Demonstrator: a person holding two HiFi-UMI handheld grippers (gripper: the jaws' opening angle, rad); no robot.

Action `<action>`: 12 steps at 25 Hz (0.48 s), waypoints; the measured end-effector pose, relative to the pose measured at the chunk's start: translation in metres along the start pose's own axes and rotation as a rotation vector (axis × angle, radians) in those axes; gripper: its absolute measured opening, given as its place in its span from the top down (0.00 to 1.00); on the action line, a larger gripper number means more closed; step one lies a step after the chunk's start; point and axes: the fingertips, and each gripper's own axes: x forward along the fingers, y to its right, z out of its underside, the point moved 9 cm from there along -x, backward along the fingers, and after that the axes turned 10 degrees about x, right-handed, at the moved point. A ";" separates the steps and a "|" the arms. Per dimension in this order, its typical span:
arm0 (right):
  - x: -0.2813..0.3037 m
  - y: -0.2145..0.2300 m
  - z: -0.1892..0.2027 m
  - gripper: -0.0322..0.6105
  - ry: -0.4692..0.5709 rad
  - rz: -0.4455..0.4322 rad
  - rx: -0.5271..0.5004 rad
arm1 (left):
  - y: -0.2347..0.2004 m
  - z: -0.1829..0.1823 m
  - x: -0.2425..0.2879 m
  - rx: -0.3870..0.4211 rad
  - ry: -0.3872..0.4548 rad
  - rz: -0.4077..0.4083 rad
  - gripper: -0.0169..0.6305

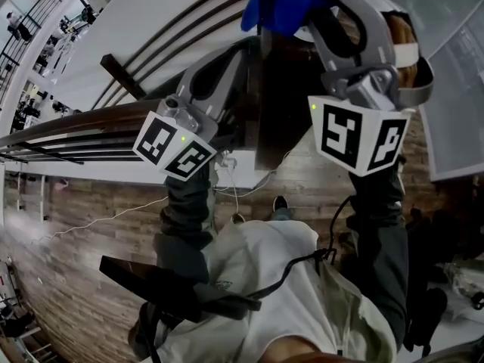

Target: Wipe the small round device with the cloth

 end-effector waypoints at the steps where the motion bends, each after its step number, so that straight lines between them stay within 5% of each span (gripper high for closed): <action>1: 0.004 0.017 0.005 0.78 0.005 0.025 0.043 | 0.000 -0.001 0.001 -0.001 -0.001 0.001 0.97; 5: 0.039 0.066 0.041 0.78 0.060 -0.094 0.379 | -0.002 -0.006 0.015 -0.001 0.001 0.017 0.97; 8: 0.057 0.068 0.073 0.78 0.096 -0.252 0.490 | 0.000 -0.006 0.023 0.009 0.016 0.038 0.97; 12: 0.050 0.067 0.109 0.78 0.108 -0.288 0.630 | 0.007 -0.013 0.034 0.021 0.034 0.055 0.97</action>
